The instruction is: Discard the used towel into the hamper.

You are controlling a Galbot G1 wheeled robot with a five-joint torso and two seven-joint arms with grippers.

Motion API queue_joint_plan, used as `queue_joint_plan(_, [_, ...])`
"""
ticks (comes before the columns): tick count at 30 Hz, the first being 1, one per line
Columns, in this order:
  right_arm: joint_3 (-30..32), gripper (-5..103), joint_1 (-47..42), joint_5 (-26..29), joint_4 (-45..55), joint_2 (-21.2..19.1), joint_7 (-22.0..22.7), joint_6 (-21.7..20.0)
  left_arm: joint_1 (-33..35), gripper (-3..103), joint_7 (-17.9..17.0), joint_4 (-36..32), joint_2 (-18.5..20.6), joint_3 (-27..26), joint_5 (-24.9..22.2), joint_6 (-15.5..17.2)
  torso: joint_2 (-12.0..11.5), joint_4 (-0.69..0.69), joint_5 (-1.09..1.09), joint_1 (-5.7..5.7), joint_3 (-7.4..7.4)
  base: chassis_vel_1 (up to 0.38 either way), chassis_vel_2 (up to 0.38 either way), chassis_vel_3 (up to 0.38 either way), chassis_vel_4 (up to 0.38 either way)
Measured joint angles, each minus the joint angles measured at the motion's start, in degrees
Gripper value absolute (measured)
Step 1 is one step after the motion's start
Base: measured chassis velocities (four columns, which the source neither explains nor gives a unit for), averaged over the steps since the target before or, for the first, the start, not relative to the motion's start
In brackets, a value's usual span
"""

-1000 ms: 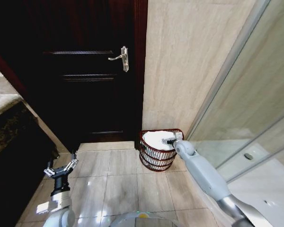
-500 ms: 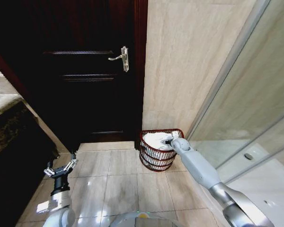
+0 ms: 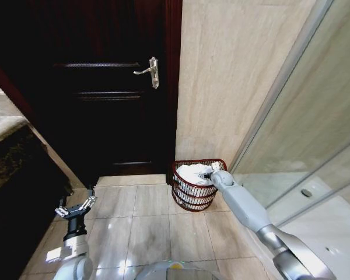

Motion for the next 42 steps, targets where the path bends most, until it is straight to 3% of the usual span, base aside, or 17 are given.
queue_joint_plan(15, [1.5, 100, 0.1, -2.6, -2.9, 1.9, -1.1, 0.4, -0.1, 100, 0.1, 0.4, 0.0, -0.5, -0.5, 0.0, 0.0, 0.0, 0.01, 0.0, 0.01, 0.0, 0.0, 0.0, 0.0])
queue_joint_plan(26, [4.0, 100, -3.2, -0.7, 10.8, -2.0, 3.0, 3.3, -0.8, 100, 0.0, 0.3, 0.0, 0.2, -0.6, 0.7, 0.0, -0.01, 0.01, 0.01, 0.02, 0.0, 0.0, 0.0, 0.0])
queue_joint_plan(32, [6.2, 100, -8.3, 0.7, 20.3, -4.1, 3.6, 12.3, -0.3, 100, 0.1, -0.1, 0.0, 0.7, -0.7, 1.8, 0.0, 0.0, 0.01, 0.0, 0.0, 0.0, 0.0, 0.0, 0.0])
queue_joint_plan(37, [7.8, 100, -12.4, -4.5, 23.3, -3.8, 3.7, 23.2, -0.1, 100, -0.2, -2.0, 0.0, 2.0, -1.4, 5.1, 0.0, 0.0, 0.01, 0.0, 0.0, 0.0, 0.0, 0.0, 0.0])
queue_joint_plan(38, [7.8, 100, -12.4, -4.5, 23.3, -3.8, 3.7, 23.2, -0.1, 100, -0.2, -2.0, 0.0, 2.0, -1.4, 5.1, 0.0, 0.0, 0.01, 0.0, 0.0, 0.0, 0.0, 0.0, 0.0])
queue_joint_plan(39, [8.6, 100, -14.4, -7.4, 24.6, -3.3, 3.6, 28.1, 0.0, 100, -0.2, -2.8, 0.0, 2.6, -1.6, 6.0, 0.0, 0.01, 0.01, 0.0, 0.0, 0.0, 0.0, 0.0, 0.0])
queue_joint_plan(42, [11.1, 100, -20.5, -10.5, 29.8, -2.5, 3.8, 33.7, -0.1, 100, -0.1, -3.6, 0.0, 3.5, -1.7, 8.4, 0.0, 0.0, 0.02, 0.0, 0.0, 0.0, 0.0, 0.0, 0.0])
